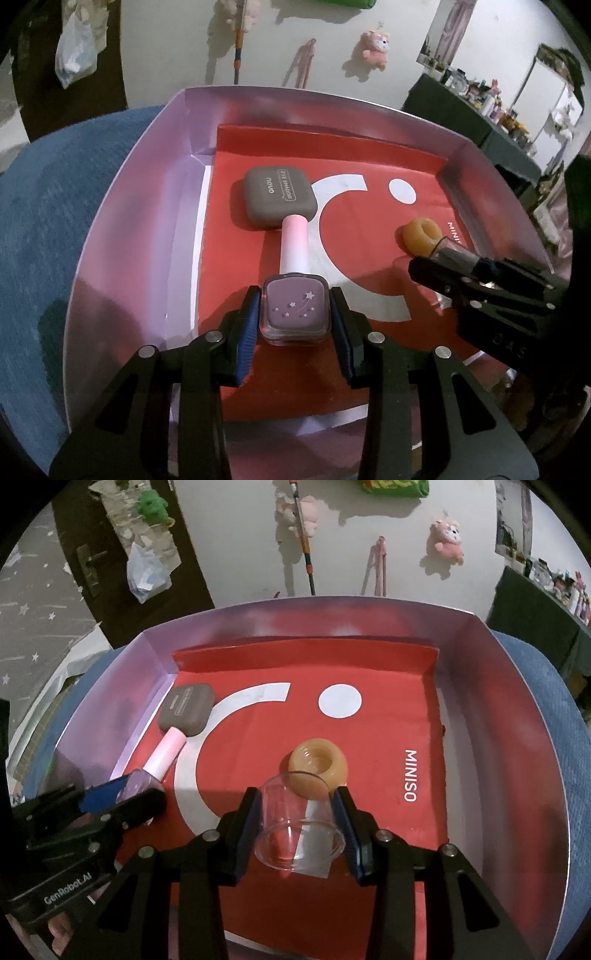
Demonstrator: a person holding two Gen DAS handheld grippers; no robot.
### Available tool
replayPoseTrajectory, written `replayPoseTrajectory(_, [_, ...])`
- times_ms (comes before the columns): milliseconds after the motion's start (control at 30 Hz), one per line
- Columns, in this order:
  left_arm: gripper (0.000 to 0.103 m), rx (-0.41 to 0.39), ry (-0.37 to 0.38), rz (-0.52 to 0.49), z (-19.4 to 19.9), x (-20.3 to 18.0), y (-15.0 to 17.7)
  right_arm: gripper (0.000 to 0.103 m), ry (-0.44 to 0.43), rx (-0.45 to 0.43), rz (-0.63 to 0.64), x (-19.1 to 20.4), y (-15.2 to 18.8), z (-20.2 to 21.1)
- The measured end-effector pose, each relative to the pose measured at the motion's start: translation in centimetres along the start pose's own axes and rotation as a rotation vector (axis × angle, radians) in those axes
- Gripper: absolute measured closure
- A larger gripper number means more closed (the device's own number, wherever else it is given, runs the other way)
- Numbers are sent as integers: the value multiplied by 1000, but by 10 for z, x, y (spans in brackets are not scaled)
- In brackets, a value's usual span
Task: Organize rigid objects
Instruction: 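Lower the nail polish and clear cup into the box and open both grippers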
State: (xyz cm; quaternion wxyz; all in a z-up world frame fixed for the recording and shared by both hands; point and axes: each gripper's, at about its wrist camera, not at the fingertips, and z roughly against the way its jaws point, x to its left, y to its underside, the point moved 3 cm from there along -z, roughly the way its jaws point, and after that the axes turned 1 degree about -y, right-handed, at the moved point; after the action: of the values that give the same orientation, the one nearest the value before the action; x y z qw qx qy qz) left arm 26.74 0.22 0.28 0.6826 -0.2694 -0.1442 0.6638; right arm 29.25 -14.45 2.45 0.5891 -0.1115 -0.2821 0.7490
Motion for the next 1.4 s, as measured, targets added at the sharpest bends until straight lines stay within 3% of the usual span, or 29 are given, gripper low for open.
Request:
replayPoseTrajectory(200, [69, -7, -56, -35, -2, -6, 2, 60, -17, 12, 26, 0, 0, 0])
replayPoseTrajectory(333, [69, -13, -40, -18, -1, -4, 1, 60, -26, 9, 32, -1, 1, 1])
replayPoseTrajectory(733, [69, -7, -15, -101, 2, -5, 2, 60, -48, 2, -30, -6, 2, 5])
replayPoseTrajectory(833, [68, -16, -17, -102, 2, -6, 2, 53, -52, 2, -27, -4, 2, 6])
replayPoseTrajectory(967, [48, -26, 6, -82, 3, -5, 2, 46, -44, -1, 1, 2, 5, 7])
replayPoseTrajectory(1400, [41, -66, -3, -92, 21, -12, 6, 41, -81, -25, -39, -6, 17, 23])
